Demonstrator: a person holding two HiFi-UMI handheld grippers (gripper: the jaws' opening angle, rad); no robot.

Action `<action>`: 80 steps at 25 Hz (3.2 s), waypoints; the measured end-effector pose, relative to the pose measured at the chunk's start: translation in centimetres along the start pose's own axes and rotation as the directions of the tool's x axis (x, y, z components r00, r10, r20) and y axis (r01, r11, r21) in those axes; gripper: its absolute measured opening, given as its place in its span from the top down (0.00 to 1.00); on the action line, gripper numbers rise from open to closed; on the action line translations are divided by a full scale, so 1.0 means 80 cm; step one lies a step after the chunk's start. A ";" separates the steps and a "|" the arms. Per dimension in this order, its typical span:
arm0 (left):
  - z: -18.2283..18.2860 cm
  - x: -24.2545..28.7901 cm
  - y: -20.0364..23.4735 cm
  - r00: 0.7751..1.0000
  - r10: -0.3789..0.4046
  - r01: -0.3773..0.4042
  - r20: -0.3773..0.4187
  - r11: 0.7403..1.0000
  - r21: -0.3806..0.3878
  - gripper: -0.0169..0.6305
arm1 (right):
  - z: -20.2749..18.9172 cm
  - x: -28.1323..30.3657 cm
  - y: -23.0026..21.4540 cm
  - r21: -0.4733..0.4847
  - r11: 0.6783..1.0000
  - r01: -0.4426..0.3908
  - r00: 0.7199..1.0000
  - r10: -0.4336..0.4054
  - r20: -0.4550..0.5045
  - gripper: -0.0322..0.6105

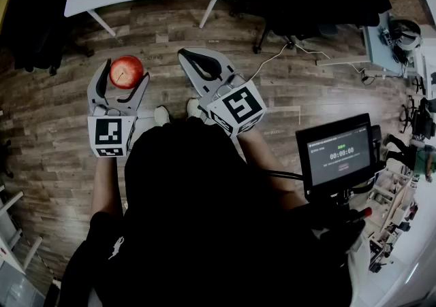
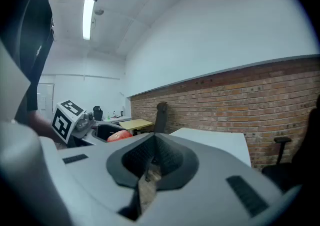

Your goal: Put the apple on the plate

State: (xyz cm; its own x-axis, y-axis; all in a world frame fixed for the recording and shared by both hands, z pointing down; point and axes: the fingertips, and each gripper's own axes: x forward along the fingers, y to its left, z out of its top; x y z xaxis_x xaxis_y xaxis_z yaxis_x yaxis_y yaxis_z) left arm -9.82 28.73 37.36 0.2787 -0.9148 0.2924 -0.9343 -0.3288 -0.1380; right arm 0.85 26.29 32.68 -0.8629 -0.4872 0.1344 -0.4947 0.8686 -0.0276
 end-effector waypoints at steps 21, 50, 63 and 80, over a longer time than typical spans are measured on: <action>0.015 0.044 0.025 0.998 -0.063 0.064 0.027 0.998 -0.003 0.36 | -0.004 0.014 -0.051 0.077 0.991 0.106 0.994 -0.106 -0.002 0.95; -0.038 0.012 0.103 0.999 -0.048 0.049 0.024 0.998 -0.033 0.36 | -0.023 0.058 -0.030 0.047 0.979 0.201 0.978 -0.198 -0.063 0.95; -0.039 0.010 0.106 0.999 -0.047 0.048 0.022 0.998 -0.029 0.36 | -0.026 0.062 -0.022 0.054 0.980 0.190 0.980 -0.186 -0.070 0.95; -0.003 0.072 0.110 0.998 -0.068 0.068 0.013 0.998 -0.003 0.36 | -0.016 0.077 -0.084 0.082 0.977 0.197 0.979 -0.193 -0.059 0.95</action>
State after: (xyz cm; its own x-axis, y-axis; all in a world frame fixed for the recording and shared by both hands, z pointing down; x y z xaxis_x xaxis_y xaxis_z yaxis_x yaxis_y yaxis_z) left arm -16.49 20.65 38.04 0.3445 -0.8933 0.2889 -0.9137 -0.3896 -0.1152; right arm -0.99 17.56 34.96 -0.7435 -0.6395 0.1956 -0.6622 0.7449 -0.0817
